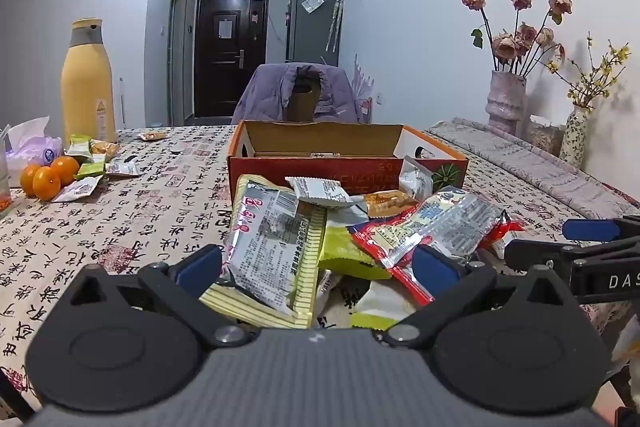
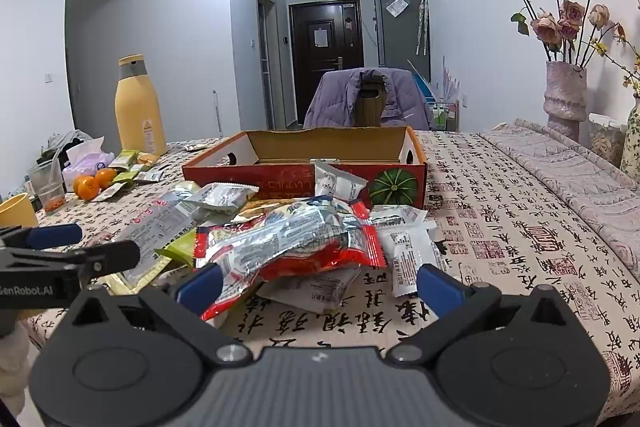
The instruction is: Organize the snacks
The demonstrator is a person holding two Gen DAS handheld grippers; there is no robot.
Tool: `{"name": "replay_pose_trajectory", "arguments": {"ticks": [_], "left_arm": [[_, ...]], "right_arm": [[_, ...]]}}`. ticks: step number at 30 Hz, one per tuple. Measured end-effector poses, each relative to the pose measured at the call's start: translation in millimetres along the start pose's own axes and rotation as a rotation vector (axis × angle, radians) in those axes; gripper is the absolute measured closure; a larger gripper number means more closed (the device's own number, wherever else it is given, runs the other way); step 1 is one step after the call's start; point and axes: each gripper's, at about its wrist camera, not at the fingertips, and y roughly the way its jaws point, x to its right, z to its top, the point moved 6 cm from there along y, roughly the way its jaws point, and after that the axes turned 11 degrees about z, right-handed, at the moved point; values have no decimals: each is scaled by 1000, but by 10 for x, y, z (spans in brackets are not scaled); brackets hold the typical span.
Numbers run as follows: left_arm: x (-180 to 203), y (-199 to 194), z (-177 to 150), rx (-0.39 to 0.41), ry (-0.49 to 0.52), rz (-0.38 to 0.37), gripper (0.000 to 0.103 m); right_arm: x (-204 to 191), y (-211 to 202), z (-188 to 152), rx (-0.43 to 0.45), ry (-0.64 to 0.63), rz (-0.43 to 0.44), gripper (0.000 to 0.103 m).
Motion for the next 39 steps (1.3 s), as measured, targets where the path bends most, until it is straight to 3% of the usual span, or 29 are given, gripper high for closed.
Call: {"name": "replay_pose_trajectory", "arguments": {"ticks": [6, 39], "left_arm": [[27, 14, -37, -32, 17, -6, 0], [26, -8, -12, -19, 0, -23, 0]], "right_arm": [[-5, -6, -6, -1, 4, 3, 0], [3, 4, -38, -17, 12, 2, 0]]}}
